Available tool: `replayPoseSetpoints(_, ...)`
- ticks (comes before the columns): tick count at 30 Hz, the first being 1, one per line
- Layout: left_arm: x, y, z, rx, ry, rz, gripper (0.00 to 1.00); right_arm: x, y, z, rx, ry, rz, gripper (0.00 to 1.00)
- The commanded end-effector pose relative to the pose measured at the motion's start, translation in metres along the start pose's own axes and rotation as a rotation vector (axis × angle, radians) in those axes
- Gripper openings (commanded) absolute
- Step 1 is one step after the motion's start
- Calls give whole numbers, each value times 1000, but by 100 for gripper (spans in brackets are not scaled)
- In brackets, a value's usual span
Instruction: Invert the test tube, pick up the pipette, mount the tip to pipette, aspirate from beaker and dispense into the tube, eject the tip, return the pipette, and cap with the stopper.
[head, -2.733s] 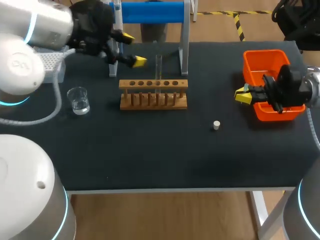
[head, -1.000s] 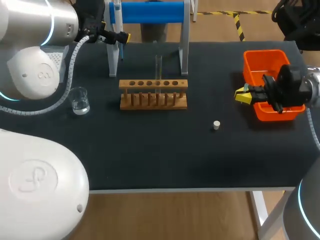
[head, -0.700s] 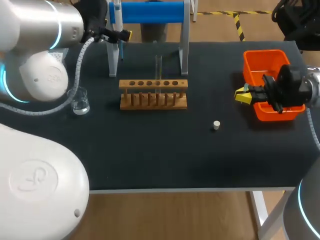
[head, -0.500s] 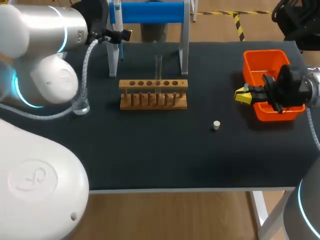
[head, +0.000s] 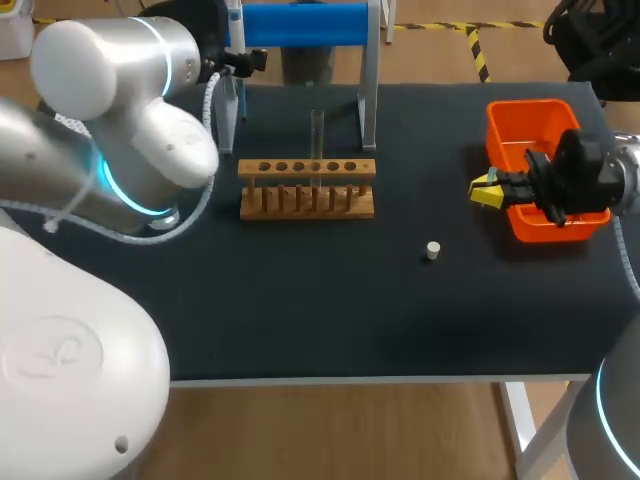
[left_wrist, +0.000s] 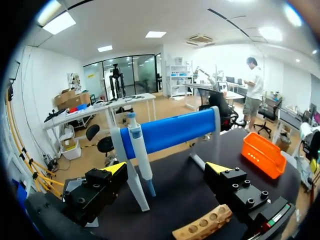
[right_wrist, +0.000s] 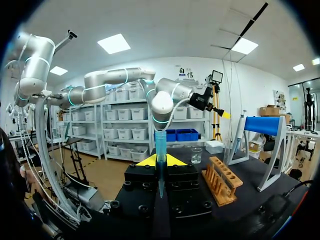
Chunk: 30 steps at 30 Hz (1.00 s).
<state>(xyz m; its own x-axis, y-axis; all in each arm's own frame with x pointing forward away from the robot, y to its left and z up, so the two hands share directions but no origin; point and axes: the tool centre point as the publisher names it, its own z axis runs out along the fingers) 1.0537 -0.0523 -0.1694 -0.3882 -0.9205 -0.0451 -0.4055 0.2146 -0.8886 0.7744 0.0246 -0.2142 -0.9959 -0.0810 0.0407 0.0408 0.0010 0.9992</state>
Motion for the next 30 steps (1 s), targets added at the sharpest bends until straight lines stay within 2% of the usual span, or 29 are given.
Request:
replayPoseSetpoints(1, -2, 0, 16, 3, -54, -2, 100, 1, 1, 0, 2, -2, 0, 0)
replayPoseSetpoints(13, -26, -7, 37, 49, -133, -48, 100, 1, 1, 0, 2, -2, 0, 0)
replayPoseSetpoints(24, -28, -12, 57, 91, -164, -46, 100, 1, 1, 0, 2, -2, 0, 0)
replayPoseSetpoints(30, -33, -10, 63, 122, -196, -83, 100, 1, 1, 0, 2, -2, 0, 0)
